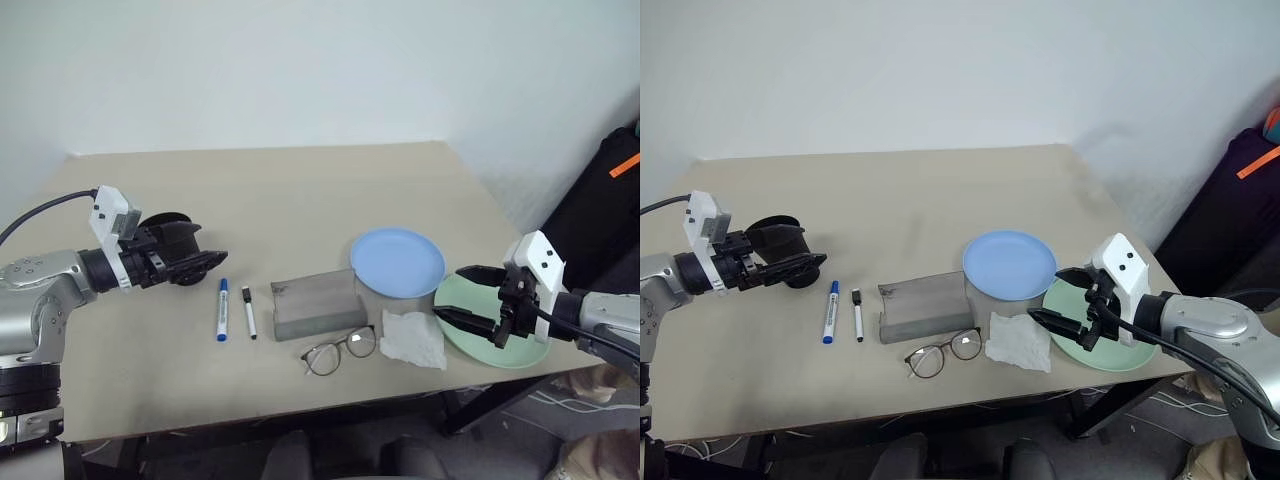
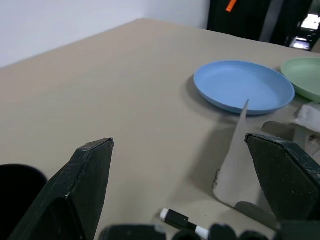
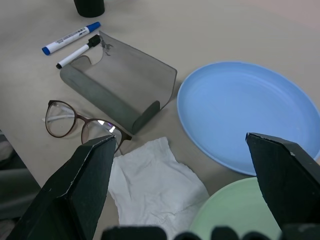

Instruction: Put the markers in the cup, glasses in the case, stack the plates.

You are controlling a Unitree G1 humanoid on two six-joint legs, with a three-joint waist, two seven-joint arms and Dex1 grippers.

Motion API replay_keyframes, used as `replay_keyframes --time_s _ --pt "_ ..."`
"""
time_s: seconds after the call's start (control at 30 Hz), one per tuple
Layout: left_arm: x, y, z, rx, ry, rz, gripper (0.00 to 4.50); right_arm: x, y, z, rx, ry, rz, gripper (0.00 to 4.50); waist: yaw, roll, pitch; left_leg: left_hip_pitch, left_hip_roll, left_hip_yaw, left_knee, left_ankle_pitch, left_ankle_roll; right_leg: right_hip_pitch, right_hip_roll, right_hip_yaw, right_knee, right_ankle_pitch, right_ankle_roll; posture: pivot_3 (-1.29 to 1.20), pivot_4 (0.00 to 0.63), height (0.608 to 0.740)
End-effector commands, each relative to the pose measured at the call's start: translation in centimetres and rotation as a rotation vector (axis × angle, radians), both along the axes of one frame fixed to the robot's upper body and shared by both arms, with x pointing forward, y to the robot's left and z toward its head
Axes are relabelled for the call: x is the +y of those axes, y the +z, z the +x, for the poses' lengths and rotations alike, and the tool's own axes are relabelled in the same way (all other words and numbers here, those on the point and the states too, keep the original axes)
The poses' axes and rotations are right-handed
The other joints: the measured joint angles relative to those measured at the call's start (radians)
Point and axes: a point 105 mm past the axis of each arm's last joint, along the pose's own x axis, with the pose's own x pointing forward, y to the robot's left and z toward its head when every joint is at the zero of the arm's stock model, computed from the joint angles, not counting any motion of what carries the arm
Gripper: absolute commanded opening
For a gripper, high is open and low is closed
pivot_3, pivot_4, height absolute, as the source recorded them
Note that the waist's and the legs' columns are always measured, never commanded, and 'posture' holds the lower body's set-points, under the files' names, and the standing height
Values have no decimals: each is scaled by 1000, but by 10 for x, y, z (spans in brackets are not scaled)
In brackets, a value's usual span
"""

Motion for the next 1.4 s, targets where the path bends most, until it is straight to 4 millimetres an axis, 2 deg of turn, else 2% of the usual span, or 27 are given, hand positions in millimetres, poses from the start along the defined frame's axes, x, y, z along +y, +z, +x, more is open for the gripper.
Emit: replay_keyframes --time_s 0.03,0.3,0.5,0.6,0.93,1.07,1.2,1.4 --pt "-1 15 -2 -53 -2 12 4479 3 10 0 -55 14 -1 4500 0 0 0 0 0 0 0 0 0 0 0 0 0 0 0 0 0 740" --pt "-7 18 4 -51 -38 -4 4479 -5 10 2 -62 -6 -26 4500 0 0 0 0 0 0 0 0 0 0 0 0 0 0 0 0 0 740" --pt "-24 15 7 -56 -93 -11 4479 -22 9 1 -62 -48 -64 4500 0 0 0 0 0 0 0 0 0 0 0 0 0 0 0 0 0 740" --pt "-21 14 9 -52 -98 -2 4479 -26 6 4 -55 -70 -87 4500 -1 0 0 0 0 0 0 0 0 0 0 0 0 0 0 0 0 740" --pt "-33 7 -2 -33 -154 32 4479 -51 -8 -6 20 -111 -157 4500 4 0 0 0 0 0 0 0 0 1 0 0 -1 0 0 0 0 740" --pt "-31 -3 -4 -27 -144 35 4479 -48 -20 -7 45 -109 -183 4500 3 0 0 1 0 0 0 0 0 1 0 0 -1 0 0 0 0 740" --pt "-34 -8 -12 -26 -144 25 4479 -51 -42 -6 97 -143 -253 4500 2 0 0 0 0 0 -1 0 0 0 0 0 -1 0 0 0 0 740" --pt "-28 -21 -22 -49 -148 101 4479 -49 -67 -3 150 -169 -297 4500 0 0 0 0 0 0 -1 0 0 0 0 0 -1 0 0 0 0 740"
